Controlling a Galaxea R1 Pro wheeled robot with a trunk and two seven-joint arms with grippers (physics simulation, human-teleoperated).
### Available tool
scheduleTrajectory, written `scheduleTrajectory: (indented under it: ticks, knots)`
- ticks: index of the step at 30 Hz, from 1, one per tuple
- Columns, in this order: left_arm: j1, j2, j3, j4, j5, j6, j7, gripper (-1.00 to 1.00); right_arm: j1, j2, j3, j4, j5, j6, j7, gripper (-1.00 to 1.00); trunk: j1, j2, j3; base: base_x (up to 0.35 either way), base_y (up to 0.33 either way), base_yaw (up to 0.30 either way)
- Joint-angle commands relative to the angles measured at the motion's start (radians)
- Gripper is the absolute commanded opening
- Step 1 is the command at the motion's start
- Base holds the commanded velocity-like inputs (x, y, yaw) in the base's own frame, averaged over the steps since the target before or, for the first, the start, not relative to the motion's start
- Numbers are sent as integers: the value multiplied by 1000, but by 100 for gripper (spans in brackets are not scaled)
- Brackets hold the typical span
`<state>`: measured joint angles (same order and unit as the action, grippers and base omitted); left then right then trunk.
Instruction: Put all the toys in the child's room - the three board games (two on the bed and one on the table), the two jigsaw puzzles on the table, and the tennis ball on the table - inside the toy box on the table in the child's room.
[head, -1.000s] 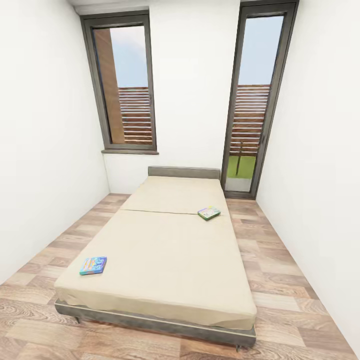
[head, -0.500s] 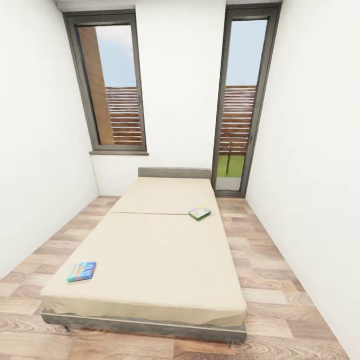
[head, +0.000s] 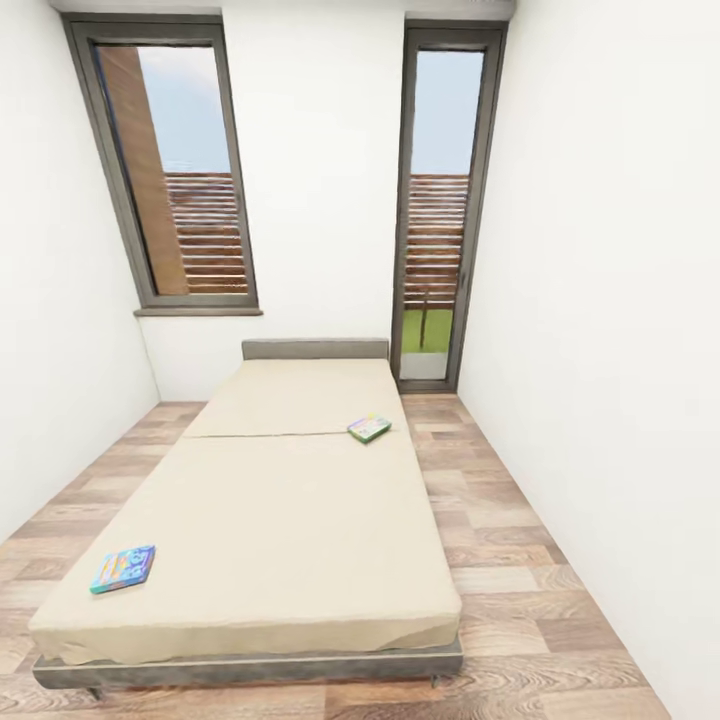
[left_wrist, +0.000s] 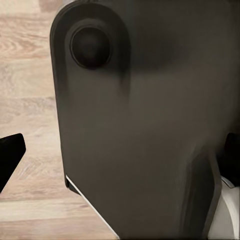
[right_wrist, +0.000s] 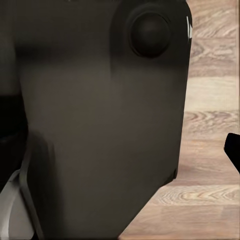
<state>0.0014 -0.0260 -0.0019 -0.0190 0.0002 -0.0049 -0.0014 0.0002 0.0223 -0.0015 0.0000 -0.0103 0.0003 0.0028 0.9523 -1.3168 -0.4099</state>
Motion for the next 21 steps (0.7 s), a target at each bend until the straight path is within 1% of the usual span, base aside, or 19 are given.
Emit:
scheduleTrajectory:
  ticks: [1, 9, 21]
  knots:
    - [0, 0, 0, -1, 0, 0, 0, 100, 0, -1, 0, 0, -1, 0, 0, 100, -4, 7, 3, 0, 0, -61]
    - [0, 1, 0, -3, 0, -1, 0, 100, 0, -4, 7, 0, 9, 0, 0, 100, -35, 63, 28, 0, 0, -23]
    - [0, 2, -2, -4, 0, -1, 1, 100, 0, -5, 8, 0, 12, -1, 0, 100, -81, 147, 65, 0, 0, -2]
